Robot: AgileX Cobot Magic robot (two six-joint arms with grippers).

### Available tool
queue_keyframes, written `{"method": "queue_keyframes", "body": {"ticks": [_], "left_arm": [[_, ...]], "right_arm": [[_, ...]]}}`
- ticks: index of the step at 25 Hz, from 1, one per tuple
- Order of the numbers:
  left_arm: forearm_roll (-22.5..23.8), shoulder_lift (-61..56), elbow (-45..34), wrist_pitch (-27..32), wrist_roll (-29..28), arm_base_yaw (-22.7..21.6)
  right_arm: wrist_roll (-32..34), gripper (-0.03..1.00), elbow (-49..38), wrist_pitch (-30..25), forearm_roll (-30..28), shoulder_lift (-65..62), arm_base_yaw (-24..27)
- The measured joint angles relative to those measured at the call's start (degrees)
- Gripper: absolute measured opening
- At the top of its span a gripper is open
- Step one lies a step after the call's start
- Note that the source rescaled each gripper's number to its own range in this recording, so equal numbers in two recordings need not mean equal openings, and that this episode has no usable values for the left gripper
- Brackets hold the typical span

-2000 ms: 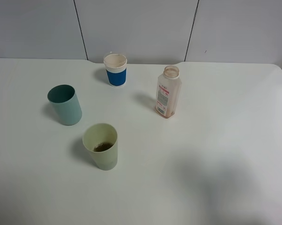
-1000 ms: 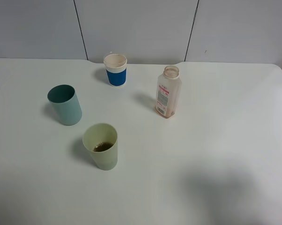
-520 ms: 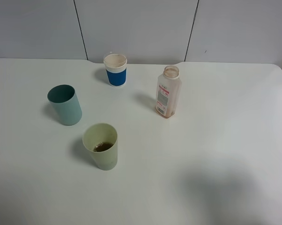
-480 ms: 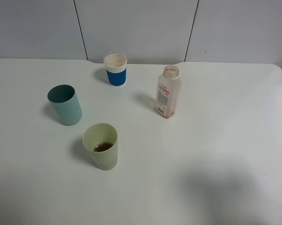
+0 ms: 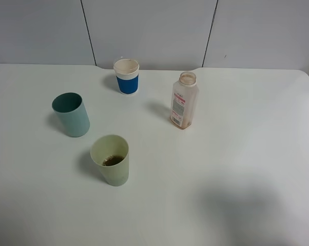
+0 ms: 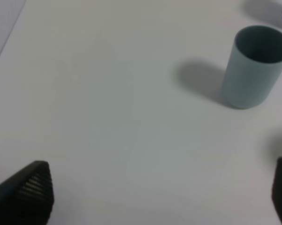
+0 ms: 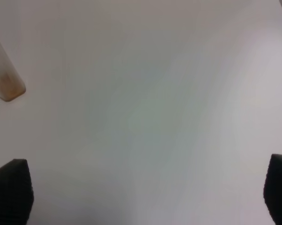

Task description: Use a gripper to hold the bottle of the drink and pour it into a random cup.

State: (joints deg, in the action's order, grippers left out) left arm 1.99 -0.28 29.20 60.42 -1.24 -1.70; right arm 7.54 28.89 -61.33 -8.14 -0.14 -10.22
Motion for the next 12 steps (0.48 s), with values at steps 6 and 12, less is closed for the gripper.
{"method": "queue_keyframes", "body": {"ticks": [6,12], "left_arm": [[0.0,0.0,0.0,0.0,0.0,0.0],[0.0,0.0,0.0,0.0,0.0,0.0]], "right_arm": [[0.0,1.00,0.0,0.0,0.1,0.0,0.1],[0.0,1.00,0.0,0.0,0.1,0.0,3.5]]}}
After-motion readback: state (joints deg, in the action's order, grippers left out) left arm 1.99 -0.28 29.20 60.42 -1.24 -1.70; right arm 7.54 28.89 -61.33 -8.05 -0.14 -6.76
